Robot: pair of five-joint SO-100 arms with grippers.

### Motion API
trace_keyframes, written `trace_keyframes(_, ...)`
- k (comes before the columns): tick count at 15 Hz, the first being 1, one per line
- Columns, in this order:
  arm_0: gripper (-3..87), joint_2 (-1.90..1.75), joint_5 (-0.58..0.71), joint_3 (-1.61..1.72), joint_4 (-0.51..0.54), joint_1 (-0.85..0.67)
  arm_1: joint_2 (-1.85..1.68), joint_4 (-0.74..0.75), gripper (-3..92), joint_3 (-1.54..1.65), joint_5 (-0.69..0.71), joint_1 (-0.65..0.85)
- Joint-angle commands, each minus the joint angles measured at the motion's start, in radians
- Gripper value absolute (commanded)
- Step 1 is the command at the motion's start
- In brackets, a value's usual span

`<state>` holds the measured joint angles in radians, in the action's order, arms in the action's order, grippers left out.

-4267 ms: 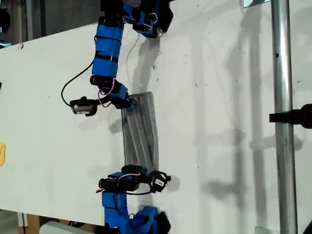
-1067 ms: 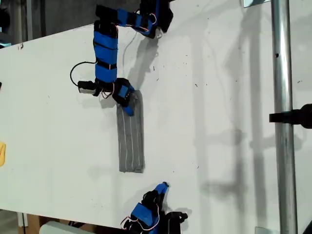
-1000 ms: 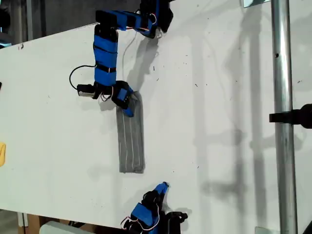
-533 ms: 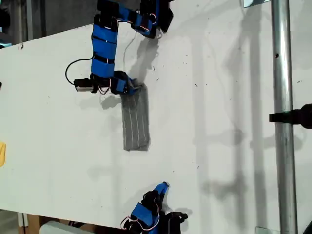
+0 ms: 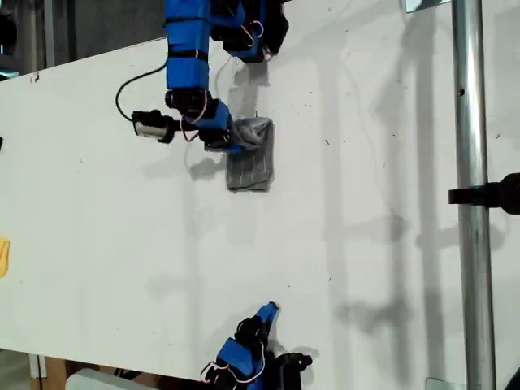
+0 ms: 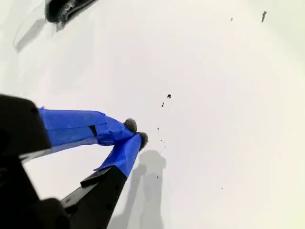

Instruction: Grasp corners of a towel and fold twice.

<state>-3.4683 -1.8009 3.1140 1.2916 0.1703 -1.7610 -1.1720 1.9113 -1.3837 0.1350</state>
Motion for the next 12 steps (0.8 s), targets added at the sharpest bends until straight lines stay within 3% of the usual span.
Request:
trace_keyframes(1, -2.3, -0.008, 0.012, 0.006, 0.003, -0.032, 0.230, 0.163, 47.1, -0.284, 0.005, -0.021)
trace_keyframes(3, -2.3, -0.008, 0.020, 0.006, 0.005, -0.046, 0.158, -0.014, 25.2, -0.486, 0.021, -0.006)
trace_keyframes(4, -2.3, -0.008, 0.043, 0.006, 0.005, -0.049, 0.063, -0.015, 20.1, -0.448, 0.054, 0.025)
trace_keyframes(5, -2.3, -0.008, 0.077, 0.006, 0.005, -0.049, -0.032, -0.072, 20.8, -0.403, 0.055, 0.037)
trace_keyframes(7, -2.3, -0.008, 0.225, 0.006, 0.005, -0.049, -0.268, -0.126, 2.3, -0.209, 0.054, 0.014)
trace_keyframes(8, -2.3, -0.008, 0.344, 0.006, 0.005, -0.049, -0.377, -0.149, 0.8, -0.092, 0.034, -0.018)
trace_keyframes(10, -2.3, -0.008, 0.824, 0.006, 0.002, -0.046, -0.586, -0.138, -0.3, 0.176, -0.011, -0.104)
trace_keyframes(12, -2.3, -0.008, 0.818, 0.006, 0.002, -0.043, -0.861, -0.112, -0.3, 0.483, -0.100, -0.196)
